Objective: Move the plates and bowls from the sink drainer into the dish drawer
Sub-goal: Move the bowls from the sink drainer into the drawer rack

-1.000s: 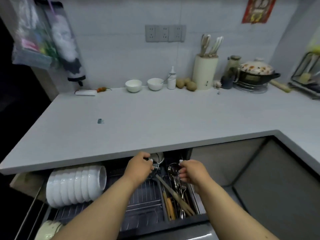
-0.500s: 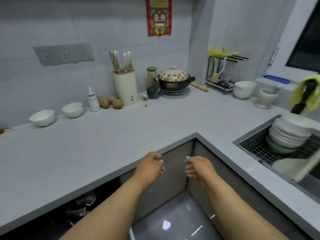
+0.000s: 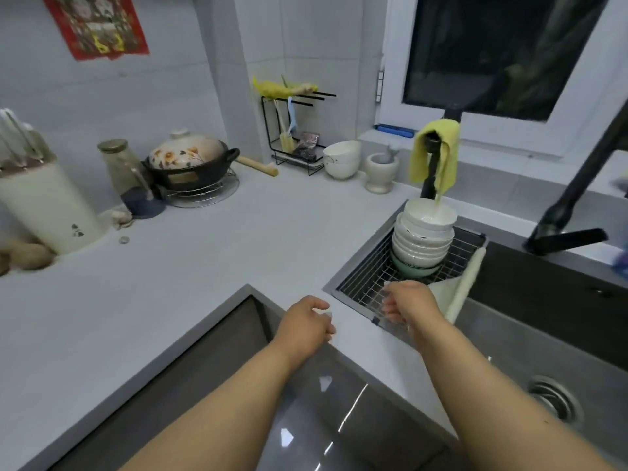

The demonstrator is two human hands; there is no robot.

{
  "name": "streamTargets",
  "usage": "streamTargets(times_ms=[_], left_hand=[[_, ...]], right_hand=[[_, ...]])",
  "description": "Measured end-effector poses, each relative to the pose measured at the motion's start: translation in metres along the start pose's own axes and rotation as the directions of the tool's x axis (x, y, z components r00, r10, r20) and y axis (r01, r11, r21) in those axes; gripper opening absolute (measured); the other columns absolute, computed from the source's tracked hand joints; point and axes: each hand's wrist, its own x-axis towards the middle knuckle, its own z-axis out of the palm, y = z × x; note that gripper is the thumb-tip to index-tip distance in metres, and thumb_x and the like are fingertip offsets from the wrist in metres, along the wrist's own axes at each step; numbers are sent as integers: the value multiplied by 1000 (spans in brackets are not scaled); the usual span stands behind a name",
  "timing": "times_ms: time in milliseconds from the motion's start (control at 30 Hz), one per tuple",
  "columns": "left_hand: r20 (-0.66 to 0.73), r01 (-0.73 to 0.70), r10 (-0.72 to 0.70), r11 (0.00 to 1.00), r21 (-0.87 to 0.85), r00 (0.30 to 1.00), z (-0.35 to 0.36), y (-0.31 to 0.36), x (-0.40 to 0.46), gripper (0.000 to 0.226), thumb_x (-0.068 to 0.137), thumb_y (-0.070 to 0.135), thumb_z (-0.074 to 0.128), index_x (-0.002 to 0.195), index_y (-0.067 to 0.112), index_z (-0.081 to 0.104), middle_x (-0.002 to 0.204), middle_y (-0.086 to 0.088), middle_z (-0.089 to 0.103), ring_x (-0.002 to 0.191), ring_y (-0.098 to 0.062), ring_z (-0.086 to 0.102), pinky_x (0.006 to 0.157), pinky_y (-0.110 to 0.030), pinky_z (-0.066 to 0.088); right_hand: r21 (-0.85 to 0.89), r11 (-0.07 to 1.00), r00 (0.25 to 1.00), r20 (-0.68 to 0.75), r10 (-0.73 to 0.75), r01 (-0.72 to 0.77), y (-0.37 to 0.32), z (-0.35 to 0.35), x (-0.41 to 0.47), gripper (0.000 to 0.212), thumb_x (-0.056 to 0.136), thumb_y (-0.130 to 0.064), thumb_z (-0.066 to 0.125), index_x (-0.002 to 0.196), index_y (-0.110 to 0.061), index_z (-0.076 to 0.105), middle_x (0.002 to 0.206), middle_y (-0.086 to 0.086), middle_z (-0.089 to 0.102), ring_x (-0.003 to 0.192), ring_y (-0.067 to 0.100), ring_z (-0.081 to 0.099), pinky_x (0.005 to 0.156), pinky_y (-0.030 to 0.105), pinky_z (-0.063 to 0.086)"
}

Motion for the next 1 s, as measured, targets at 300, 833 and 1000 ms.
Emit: streamTargets(times_ms=[300,833,1000], left_hand=[[86,14,-19,998,58,996,53,32,41,27,90,6,47,114,13,55,84,-10,69,70,-17,62,74,-31,54],[127,21,-14,998,-51,992,61,59,75,20,96,5,43,109,14,56,76,-8,66,68,-18,60,70,-29,53],[121,34,-24,996,-84,992,57,60,80,17,97,9,46,110,13,56,73,-5,66,63,-15,60,60,-21,52]], right_hand=[[-331,933,948,-227,-224,141,-55,-60,90,20,87,-23,51,105,-16,57,95,8,62,87,29,63,83,45,55],[-766,610,919,-69,-387,200,-89,-73,169,27,91,-16,54,116,-6,59,117,21,62,107,39,56,76,29,38],[-646,702,866,-125,-485,300,-92,-73,171,8,89,-18,52,88,-11,55,86,16,68,71,31,63,63,33,53]])
